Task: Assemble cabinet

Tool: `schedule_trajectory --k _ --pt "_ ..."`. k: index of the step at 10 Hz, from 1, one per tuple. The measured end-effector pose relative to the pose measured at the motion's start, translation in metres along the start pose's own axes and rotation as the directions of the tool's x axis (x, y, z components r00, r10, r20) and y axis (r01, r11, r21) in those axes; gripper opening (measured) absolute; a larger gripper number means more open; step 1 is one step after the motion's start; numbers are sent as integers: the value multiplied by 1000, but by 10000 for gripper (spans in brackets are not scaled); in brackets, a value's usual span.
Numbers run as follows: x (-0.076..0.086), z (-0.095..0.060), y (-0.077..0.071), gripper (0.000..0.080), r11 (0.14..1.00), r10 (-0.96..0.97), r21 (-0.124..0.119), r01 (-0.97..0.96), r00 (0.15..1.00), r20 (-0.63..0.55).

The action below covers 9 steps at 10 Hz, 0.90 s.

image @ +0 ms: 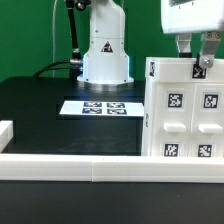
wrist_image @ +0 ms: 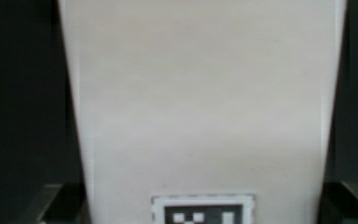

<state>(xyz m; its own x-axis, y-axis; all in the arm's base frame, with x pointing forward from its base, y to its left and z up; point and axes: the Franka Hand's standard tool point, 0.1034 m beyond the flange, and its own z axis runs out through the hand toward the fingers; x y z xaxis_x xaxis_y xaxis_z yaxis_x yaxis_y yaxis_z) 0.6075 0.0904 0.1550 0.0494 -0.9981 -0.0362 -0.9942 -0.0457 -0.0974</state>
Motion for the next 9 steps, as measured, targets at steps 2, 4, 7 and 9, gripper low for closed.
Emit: schedule_trajectory --k 2,4,7,9 --pt "0 0 0 555 981 196 -2 -196 981 15" --pt "-1 1 0 642 983 185 -2 -185 983 17" --pt "-3 2 0 784 983 184 -5 -184 983 25" --pt "-4 2 1 797 985 175 -5 -175 984 26"
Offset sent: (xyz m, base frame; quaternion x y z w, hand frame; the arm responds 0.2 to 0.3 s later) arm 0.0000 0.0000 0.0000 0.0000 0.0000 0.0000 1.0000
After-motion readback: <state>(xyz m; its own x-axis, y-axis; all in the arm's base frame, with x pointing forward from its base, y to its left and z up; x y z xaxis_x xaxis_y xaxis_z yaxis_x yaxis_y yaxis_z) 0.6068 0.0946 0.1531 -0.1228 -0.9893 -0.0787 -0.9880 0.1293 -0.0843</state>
